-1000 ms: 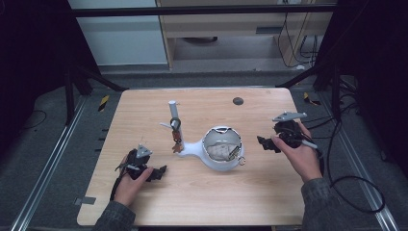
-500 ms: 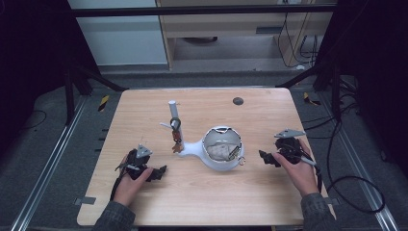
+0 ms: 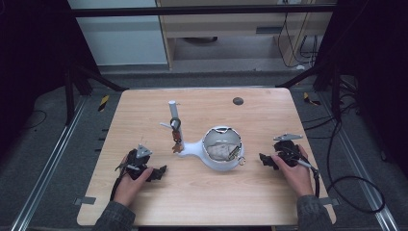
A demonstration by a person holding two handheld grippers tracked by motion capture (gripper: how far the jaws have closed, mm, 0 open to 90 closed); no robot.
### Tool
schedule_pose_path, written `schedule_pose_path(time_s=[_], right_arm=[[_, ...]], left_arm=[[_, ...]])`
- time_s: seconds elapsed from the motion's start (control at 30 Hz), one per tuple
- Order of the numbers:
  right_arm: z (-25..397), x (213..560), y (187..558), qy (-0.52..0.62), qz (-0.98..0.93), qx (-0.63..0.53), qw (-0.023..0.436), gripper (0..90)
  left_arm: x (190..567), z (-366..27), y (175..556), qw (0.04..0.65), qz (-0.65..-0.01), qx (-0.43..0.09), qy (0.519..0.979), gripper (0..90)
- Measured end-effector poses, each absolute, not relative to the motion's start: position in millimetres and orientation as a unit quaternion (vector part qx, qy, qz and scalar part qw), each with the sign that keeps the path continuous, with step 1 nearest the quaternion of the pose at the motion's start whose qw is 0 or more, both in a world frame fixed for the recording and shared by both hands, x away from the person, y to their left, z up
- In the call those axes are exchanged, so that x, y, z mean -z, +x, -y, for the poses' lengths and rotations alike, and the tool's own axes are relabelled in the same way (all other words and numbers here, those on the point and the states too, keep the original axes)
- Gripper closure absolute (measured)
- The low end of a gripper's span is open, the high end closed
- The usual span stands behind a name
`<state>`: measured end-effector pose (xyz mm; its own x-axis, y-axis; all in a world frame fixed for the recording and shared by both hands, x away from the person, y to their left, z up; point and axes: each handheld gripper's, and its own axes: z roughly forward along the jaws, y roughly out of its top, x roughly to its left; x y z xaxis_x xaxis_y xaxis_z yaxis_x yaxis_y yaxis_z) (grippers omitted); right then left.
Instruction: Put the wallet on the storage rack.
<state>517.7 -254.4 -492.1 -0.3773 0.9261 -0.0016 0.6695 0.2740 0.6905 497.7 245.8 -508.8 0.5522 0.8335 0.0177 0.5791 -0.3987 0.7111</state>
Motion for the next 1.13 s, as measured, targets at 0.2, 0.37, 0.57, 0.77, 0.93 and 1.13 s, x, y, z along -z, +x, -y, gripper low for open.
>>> schedule_pose_path(time_s=[0.2, 0.37, 0.57, 0.77, 0.93, 1.13], right_arm=[[252, 500, 520, 0.525, -0.774, -0.293, 0.198, 5.1], [251, 506, 518, 0.520, -0.773, -0.297, 0.207, 4.3], [250, 508, 516, 0.523, -0.767, -0.306, 0.213, 2.3], [249, 510, 514, 0.528, -0.759, -0.314, 0.217, 0.6], [248, 512, 509, 0.531, -0.751, -0.321, 0.227, 0.5], [248, 512, 509, 0.531, -0.750, -0.318, 0.231, 0.5]], left_arm=[[509, -246, 498, 0.336, -0.434, -0.190, 0.815, 0.0], [509, -246, 498, 0.336, -0.434, -0.190, 0.815, 0.0], [509, -246, 498, 0.335, -0.434, -0.190, 0.815, 0.0], [509, -246, 498, 0.336, -0.434, -0.190, 0.814, 0.0], [509, -246, 498, 0.335, -0.434, -0.190, 0.814, 0.0], [509, -246, 498, 0.335, -0.434, -0.190, 0.814, 0.0]])
